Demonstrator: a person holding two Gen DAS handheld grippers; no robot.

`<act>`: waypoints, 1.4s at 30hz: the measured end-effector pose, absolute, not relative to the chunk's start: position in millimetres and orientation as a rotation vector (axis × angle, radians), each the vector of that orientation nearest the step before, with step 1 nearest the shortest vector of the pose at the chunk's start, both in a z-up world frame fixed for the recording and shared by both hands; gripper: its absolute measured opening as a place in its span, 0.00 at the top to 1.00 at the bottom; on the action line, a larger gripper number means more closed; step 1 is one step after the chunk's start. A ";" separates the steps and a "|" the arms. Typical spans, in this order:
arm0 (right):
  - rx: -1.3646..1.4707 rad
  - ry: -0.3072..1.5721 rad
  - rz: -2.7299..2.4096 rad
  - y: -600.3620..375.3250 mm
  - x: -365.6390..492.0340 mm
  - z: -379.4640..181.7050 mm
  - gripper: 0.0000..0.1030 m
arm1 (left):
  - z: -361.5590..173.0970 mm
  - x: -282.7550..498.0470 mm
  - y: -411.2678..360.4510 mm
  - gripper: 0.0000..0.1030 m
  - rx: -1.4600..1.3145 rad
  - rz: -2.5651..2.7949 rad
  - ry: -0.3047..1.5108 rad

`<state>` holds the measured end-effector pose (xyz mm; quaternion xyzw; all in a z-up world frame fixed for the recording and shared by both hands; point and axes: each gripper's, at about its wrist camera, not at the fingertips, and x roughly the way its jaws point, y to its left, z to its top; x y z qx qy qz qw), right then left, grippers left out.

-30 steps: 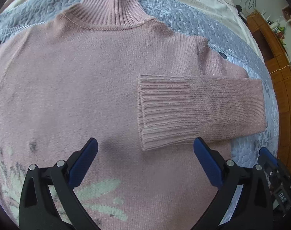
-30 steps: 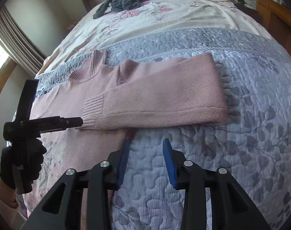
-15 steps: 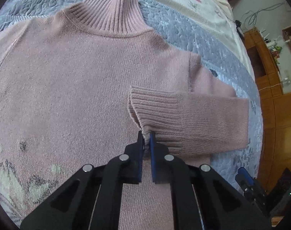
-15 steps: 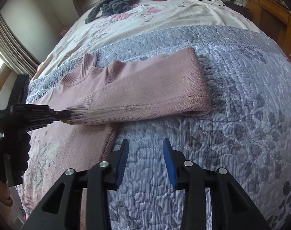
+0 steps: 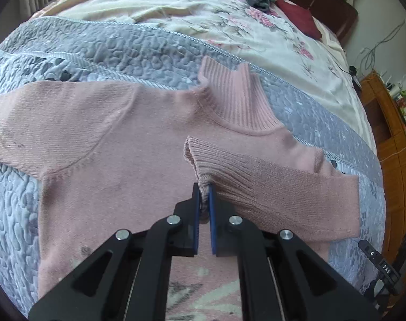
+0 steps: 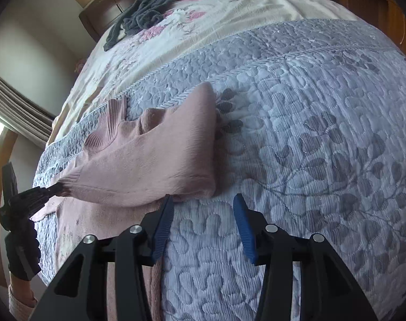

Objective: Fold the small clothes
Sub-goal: 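Lower the cuff onto the sweater body and open the right tool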

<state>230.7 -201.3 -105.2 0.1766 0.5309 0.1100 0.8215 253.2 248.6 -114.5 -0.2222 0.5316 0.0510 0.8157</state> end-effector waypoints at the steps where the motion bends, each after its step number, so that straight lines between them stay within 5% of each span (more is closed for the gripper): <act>1: 0.387 1.135 0.243 -197.9 234.9 -106.8 0.53 | -113.6 252.0 258.1 0.96 -0.466 0.135 1.123; 12: 0.407 1.251 0.309 -144.0 274.8 -140.4 0.50 | -120.6 255.9 340.1 0.96 -0.410 0.315 1.113; 14: 0.362 1.275 0.282 -136.7 275.5 -148.4 0.59 | -133.2 258.2 338.6 0.96 -0.389 0.316 1.141; 22: 0.260 1.281 0.240 -126.3 271.8 -160.6 0.64 | -178.9 259.6 340.5 0.89 -0.331 0.341 1.231; 29: 0.155 1.223 0.214 -112.1 267.5 -126.5 0.60 | -140.8 244.3 363.5 0.83 -0.398 0.326 1.156; 35: 0.146 1.173 0.340 -68.4 268.3 -95.5 0.58 | -112.8 256.6 328.0 0.75 -0.402 0.176 1.112; 42: 0.119 1.292 0.311 -41.4 278.5 -149.3 0.58 | -171.0 272.5 284.6 0.74 -0.349 0.138 1.247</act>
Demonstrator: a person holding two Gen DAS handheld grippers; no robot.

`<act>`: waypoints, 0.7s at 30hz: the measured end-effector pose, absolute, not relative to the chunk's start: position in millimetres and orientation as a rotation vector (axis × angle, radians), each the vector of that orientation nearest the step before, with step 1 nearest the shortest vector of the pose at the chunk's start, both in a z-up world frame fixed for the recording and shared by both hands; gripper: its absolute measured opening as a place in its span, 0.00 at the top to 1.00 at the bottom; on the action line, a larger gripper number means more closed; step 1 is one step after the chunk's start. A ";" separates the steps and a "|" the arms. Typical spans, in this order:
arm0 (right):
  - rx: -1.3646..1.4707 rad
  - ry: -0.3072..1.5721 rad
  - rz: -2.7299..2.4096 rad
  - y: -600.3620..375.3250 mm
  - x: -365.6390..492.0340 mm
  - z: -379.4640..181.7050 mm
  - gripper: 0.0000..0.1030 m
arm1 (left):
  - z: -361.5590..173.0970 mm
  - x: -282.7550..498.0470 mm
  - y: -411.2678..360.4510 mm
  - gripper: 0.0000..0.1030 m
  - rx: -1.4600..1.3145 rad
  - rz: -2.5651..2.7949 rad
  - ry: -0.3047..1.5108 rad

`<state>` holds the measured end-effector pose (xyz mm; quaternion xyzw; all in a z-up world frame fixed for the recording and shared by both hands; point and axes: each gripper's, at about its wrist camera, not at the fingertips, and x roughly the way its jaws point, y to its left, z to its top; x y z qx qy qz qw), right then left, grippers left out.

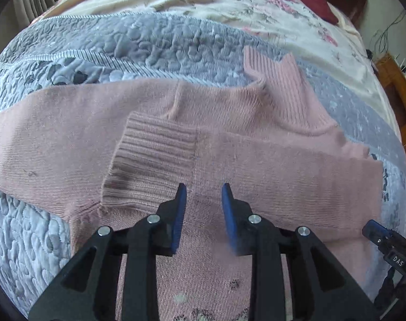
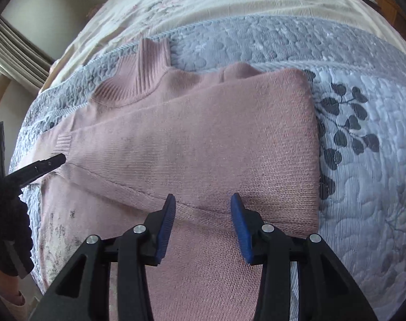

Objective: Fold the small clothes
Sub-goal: 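Lower the cuff onto the sweater body and open the right tool, then move the left tool to the other sleeve cuff and grasp it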

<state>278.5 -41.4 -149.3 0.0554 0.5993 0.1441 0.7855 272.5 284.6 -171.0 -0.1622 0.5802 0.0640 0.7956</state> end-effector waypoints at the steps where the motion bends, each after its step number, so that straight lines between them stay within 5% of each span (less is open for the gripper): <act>1: 0.125 1.298 0.309 -42.3 278.8 -155.5 0.58 | -180.9 273.2 285.9 0.74 -0.349 0.143 1.268; 14: 0.087 1.288 0.282 -34.9 276.1 -153.0 0.54 | -183.8 267.3 294.0 0.73 -0.404 0.123 1.273; 18: 0.043 1.229 0.339 -19.8 258.4 -114.3 0.47 | -144.2 234.7 335.0 0.51 -0.446 0.143 1.168; 21: 0.009 1.214 0.412 3.1 241.7 -98.4 0.44 | -128.6 202.1 381.3 0.46 -0.455 0.220 1.128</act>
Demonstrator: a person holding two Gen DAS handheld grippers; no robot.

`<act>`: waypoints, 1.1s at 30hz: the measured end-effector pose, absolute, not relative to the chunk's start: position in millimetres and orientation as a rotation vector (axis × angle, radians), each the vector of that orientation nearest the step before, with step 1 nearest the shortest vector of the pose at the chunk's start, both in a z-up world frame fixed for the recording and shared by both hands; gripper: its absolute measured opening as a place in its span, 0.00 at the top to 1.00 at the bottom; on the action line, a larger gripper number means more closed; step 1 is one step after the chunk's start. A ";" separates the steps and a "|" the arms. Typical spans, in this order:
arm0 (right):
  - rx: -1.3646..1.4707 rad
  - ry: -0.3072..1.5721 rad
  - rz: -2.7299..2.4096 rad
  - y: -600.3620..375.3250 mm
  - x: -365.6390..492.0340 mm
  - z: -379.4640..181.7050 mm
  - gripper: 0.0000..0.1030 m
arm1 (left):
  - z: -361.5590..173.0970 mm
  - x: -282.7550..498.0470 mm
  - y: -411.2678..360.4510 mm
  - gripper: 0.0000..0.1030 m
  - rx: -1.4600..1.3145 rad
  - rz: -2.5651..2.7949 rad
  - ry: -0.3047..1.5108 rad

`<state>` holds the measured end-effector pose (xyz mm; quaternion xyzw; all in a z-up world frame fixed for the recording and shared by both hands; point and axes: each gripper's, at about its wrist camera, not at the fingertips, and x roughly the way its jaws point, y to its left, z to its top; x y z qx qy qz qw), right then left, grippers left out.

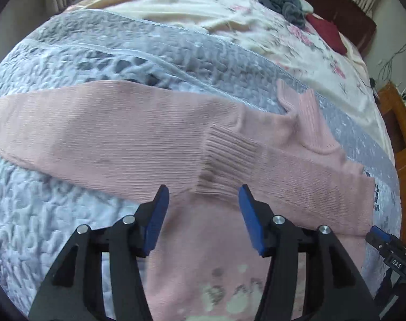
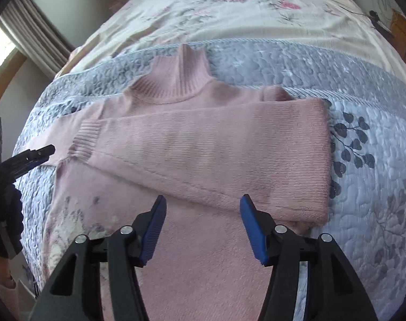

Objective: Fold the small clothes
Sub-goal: 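Move the left tool to the other sleeve cuff and grasp it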

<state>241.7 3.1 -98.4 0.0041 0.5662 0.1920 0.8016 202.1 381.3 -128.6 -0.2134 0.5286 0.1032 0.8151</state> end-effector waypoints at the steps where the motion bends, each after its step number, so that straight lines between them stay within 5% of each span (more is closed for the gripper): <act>1: 0.001 1.217 0.438 12.4 236.3 -96.9 0.42 | -126.8 190.9 400.7 0.45 -0.465 0.249 1.126; 15: -0.123 1.308 0.625 136.4 185.7 -144.0 0.41 | -154.2 75.3 638.6 0.46 -0.778 0.625 1.025; 29: -0.137 1.324 0.603 140.8 193.0 -164.6 0.41 | -174.4 102.9 710.6 0.46 -0.956 0.631 0.838; 33: -0.139 1.321 0.602 141.6 193.2 -166.6 0.41 | -174.6 107.1 716.9 0.70 -0.939 0.644 0.827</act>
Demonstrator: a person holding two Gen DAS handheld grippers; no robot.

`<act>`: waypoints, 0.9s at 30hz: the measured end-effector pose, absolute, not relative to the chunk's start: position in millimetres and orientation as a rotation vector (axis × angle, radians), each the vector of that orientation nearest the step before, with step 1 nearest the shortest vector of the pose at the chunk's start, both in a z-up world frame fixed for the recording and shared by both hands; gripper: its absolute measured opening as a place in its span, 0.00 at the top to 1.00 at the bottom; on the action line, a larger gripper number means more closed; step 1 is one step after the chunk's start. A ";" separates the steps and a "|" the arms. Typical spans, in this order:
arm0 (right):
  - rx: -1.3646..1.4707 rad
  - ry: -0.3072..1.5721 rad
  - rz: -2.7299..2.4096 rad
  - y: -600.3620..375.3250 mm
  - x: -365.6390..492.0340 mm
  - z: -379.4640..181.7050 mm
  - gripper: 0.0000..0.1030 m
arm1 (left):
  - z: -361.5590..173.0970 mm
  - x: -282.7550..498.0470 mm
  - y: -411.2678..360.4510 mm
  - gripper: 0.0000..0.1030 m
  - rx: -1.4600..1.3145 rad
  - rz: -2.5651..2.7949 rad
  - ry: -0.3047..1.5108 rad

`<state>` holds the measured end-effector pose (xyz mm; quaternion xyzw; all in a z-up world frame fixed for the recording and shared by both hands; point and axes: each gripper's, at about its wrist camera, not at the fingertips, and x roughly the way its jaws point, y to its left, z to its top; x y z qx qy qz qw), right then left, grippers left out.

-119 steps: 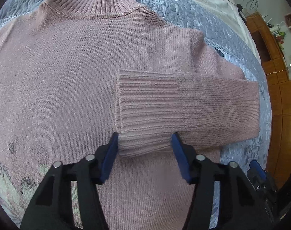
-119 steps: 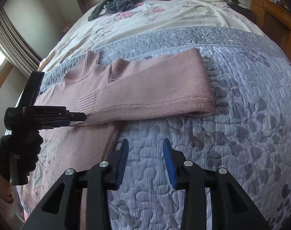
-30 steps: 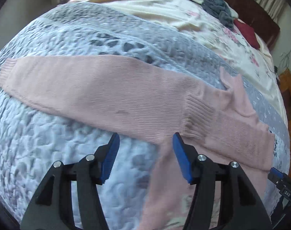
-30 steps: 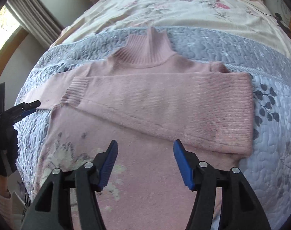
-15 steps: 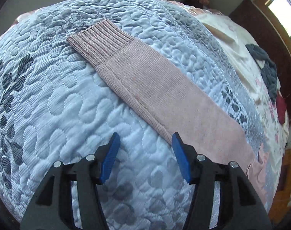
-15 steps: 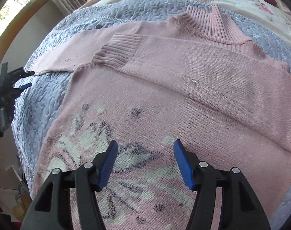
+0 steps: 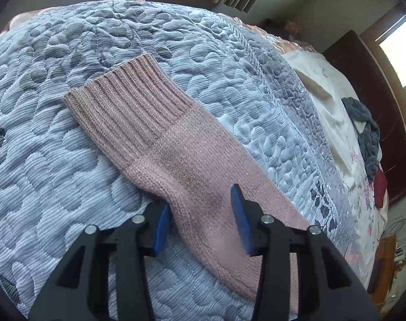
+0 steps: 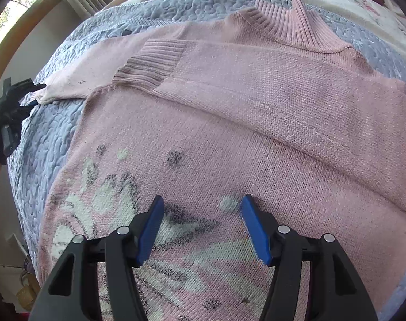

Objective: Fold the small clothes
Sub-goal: 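Move the left tool to the other sleeve cuff and grasp it, then fold the grasped sleeve with the left tool across the sweater body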

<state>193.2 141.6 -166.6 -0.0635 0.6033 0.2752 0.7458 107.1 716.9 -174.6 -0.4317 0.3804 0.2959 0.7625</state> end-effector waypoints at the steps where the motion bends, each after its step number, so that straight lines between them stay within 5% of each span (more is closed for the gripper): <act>1: -0.141 1.318 0.602 141.5 193.0 -166.8 0.41 | -174.8 106.3 718.3 0.78 -0.939 0.645 0.825; 7: -0.142 1.310 0.605 140.5 192.1 -167.3 0.40 | -167.8 106.0 712.6 0.89 -0.904 0.639 0.803; 17: -0.131 1.283 0.573 123.6 187.2 -152.8 0.41 | -121.7 126.7 655.1 0.90 -0.762 0.518 0.756; 27: -0.073 1.238 0.515 79.7 185.3 -130.4 0.41 | -73.5 171.3 519.8 0.90 -0.624 0.232 0.726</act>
